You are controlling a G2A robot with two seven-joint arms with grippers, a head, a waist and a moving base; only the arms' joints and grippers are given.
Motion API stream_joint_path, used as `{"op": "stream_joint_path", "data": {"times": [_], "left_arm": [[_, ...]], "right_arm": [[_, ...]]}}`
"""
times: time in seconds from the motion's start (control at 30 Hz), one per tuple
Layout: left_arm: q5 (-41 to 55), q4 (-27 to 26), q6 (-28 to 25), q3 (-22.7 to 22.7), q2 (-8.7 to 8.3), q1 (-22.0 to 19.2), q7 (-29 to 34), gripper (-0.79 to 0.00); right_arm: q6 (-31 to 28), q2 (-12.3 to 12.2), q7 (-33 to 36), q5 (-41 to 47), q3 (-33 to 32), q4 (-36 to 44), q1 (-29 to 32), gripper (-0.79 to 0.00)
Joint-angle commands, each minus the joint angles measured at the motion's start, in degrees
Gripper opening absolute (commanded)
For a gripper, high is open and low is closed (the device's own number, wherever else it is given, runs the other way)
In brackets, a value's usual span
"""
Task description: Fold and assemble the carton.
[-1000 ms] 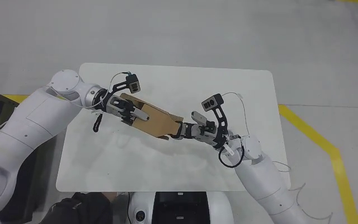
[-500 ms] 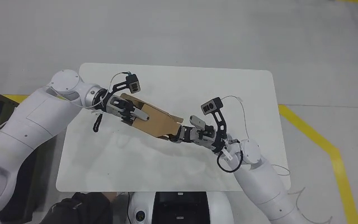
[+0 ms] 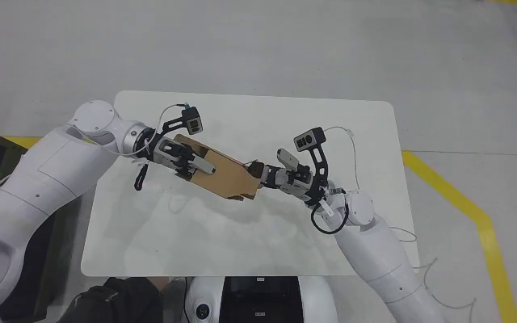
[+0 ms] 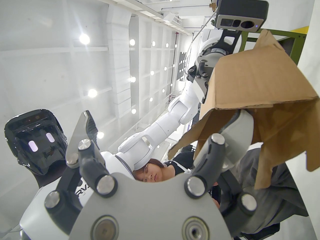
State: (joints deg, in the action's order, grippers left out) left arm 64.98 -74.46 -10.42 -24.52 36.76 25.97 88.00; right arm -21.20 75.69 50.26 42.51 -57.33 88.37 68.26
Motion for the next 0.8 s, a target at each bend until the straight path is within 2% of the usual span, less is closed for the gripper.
{"op": "stream_joint_path", "data": {"times": [0.0, 0.47, 0.77], "left_arm": [[0.0, 0.0, 0.0, 0.0, 0.00, 0.0, 0.0, -0.785], [0.0, 0.0, 0.0, 0.0, 0.00, 0.0, 0.0, -0.785], [0.0, 0.0, 0.0, 0.0, 0.00, 0.0, 0.0, -0.785]], "right_arm": [[-0.2, 0.1, 0.1, 0.0, 0.1, -0.4, -0.6, 0.000], [-1.3, 1.6, 0.0, 0.5, 2.2, -4.9, -6.2, 0.000], [-2.0, 2.0, 0.2, 1.0, 1.2, -7.7, -8.3, 0.000]]}}
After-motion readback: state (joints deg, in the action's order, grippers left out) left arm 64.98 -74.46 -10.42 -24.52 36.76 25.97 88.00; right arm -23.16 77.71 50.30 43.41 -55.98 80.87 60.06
